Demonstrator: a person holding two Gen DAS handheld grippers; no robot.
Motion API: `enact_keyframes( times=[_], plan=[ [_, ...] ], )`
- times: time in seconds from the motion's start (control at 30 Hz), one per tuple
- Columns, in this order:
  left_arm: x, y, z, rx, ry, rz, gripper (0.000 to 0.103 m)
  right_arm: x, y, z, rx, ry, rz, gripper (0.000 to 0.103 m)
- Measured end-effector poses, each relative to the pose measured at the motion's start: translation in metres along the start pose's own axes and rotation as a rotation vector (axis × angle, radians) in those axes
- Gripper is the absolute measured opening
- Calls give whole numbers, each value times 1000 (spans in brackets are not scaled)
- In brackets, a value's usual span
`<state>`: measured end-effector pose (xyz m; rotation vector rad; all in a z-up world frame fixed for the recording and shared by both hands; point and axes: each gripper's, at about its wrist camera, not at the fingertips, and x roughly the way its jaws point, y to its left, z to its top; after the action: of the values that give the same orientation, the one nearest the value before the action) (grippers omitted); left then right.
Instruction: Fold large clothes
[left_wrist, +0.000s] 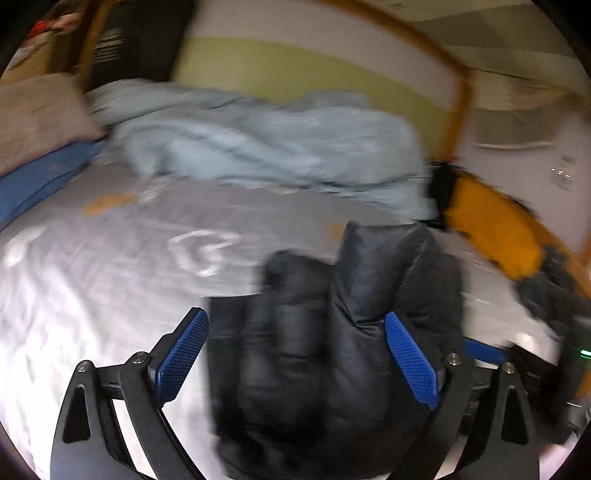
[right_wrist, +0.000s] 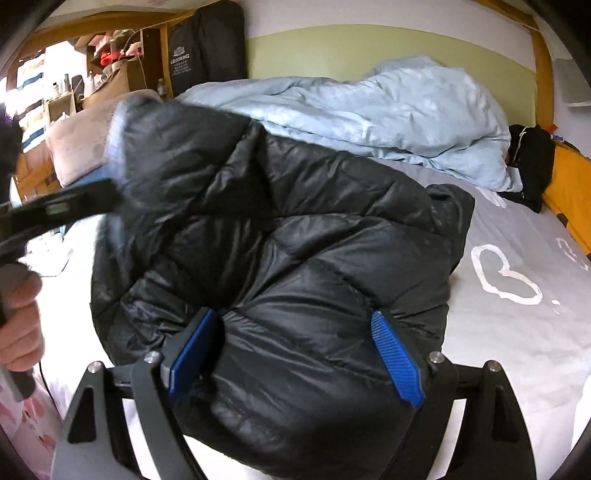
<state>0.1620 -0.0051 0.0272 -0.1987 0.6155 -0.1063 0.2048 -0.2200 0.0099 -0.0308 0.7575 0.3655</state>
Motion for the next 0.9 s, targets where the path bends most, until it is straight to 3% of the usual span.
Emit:
enact_keyframes(
  times=[0.1,0.13,0.23,0.3,0.43,0.5,0.57,0.67,0.9],
  plan=[
    [19,22,-8,-29,19,230,95,-8,-5,1,22,-13,13,85],
    [28,29,-11,-39,46,236,94,-12,-7,1,33,-29,3,85],
    [45,56,-16,-184,158,94,84,-19,-12,3,74,-57,-49,85],
    [39,66,-14,-270,148,-33,84,-23,-19,5,112,-79,-98,85],
    [5,52,-2,-177,8,-151,85,-27,-51,4,279,-84,-149,85],
    [-10,41,5,-139,-11,-225,88,-24,-73,2,390,-65,-123,85],
    [-19,28,11,-122,-14,-271,93,-12,-93,-1,474,-14,-32,85],
    [-19,11,13,-60,7,-254,94,5,-92,-1,466,61,84,81],
    [-19,-6,-3,10,-33,-122,97,1,-39,5,198,44,62,80]
  ],
)
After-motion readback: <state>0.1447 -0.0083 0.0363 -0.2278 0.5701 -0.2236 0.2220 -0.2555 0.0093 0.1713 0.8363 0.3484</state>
